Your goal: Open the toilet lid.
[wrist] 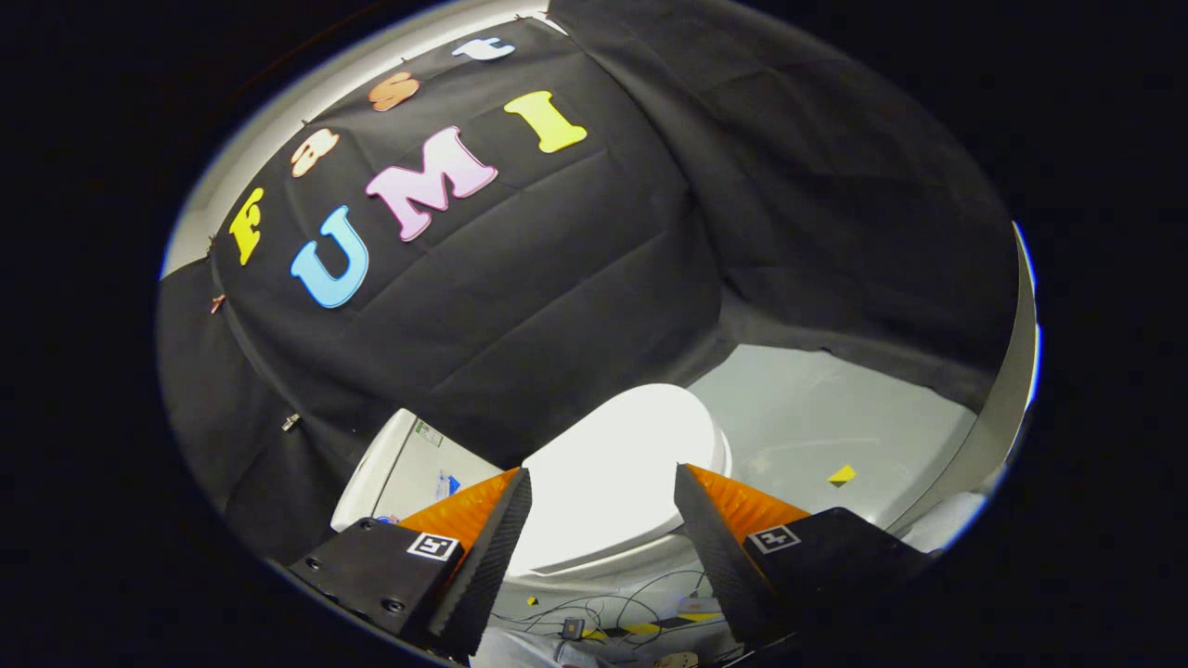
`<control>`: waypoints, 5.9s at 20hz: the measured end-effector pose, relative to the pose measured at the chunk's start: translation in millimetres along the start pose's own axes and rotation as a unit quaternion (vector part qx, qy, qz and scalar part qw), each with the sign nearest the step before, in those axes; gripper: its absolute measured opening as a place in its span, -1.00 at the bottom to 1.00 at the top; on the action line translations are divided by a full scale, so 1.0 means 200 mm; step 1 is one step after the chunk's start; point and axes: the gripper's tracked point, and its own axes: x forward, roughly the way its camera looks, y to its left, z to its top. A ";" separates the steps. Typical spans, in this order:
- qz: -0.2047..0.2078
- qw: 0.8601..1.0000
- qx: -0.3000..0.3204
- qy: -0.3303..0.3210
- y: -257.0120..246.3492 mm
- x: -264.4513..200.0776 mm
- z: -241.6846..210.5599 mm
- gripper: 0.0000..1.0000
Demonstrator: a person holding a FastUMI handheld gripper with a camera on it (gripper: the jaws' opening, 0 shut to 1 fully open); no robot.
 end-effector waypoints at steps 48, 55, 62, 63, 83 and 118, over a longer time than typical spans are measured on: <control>0.008 0.953 0.272 0.133 -0.65 0.81 -0.83 -0.78; -0.005 0.963 0.232 0.134 -0.65 0.79 -0.82 -0.90; -0.027 0.979 0.156 0.129 -0.57 0.75 -0.74 -0.90; -0.027 0.983 0.137 0.121 -0.55 0.74 -0.71 -0.90; -0.007 0.987 -0.159 0.003 0.32 0.37 -0.34 -0.91; 0.139 0.944 -0.297 -0.033 1.43 0.22 -0.82 -0.90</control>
